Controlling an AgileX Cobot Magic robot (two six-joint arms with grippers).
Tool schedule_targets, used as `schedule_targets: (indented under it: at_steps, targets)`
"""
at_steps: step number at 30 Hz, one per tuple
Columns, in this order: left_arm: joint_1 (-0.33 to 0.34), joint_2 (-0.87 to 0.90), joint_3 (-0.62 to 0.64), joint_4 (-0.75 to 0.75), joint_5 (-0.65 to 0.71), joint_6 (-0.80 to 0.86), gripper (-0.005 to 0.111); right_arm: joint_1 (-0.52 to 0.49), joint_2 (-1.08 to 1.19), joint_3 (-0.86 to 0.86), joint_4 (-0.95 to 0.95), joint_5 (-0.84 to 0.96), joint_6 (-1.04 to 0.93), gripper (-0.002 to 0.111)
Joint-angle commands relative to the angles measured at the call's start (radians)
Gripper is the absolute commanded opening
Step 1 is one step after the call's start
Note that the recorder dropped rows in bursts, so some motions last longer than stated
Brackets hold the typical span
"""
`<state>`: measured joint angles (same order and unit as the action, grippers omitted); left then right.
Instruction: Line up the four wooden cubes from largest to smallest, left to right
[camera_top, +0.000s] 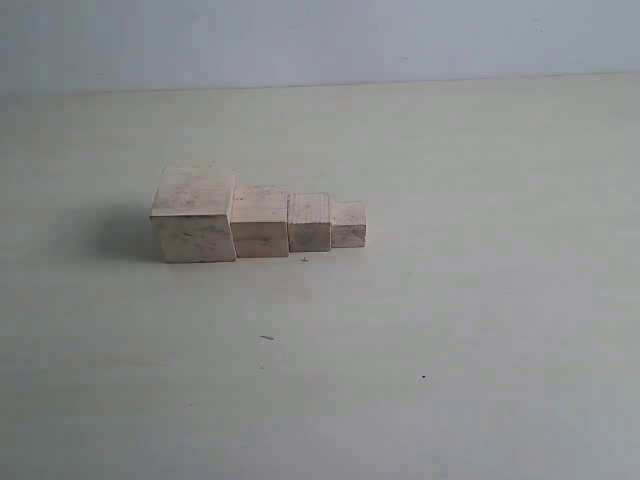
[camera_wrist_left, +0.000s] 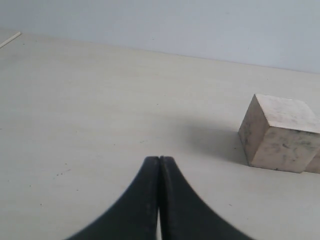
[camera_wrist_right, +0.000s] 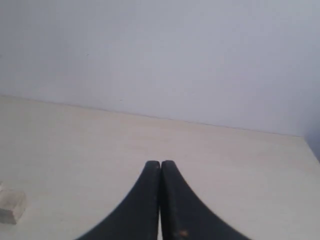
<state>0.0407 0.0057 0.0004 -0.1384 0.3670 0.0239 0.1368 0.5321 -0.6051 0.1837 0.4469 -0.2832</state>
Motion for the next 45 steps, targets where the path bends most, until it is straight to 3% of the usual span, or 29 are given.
schedule_targets:
  at_steps: [1, 6, 27, 45]
  targets:
    - [-0.006, -0.006, 0.000, -0.002, -0.006, 0.001, 0.000, -0.099, -0.283, 0.132, -0.010, -0.027, 0.052, 0.000]
    - [-0.006, -0.006, 0.000, -0.002, -0.006, 0.001, 0.000, -0.121, -0.532, 0.253, -0.016, -0.064, 0.095, 0.000]
    - [-0.006, -0.006, 0.000, -0.002, -0.006, 0.001, 0.000, -0.121, -0.532, 0.601, 0.002, -0.172, 0.156, 0.000]
    - [-0.006, -0.006, 0.000, -0.002, -0.006, 0.001, 0.000, -0.121, -0.532, 0.605, -0.033, -0.100, 0.197, 0.000]
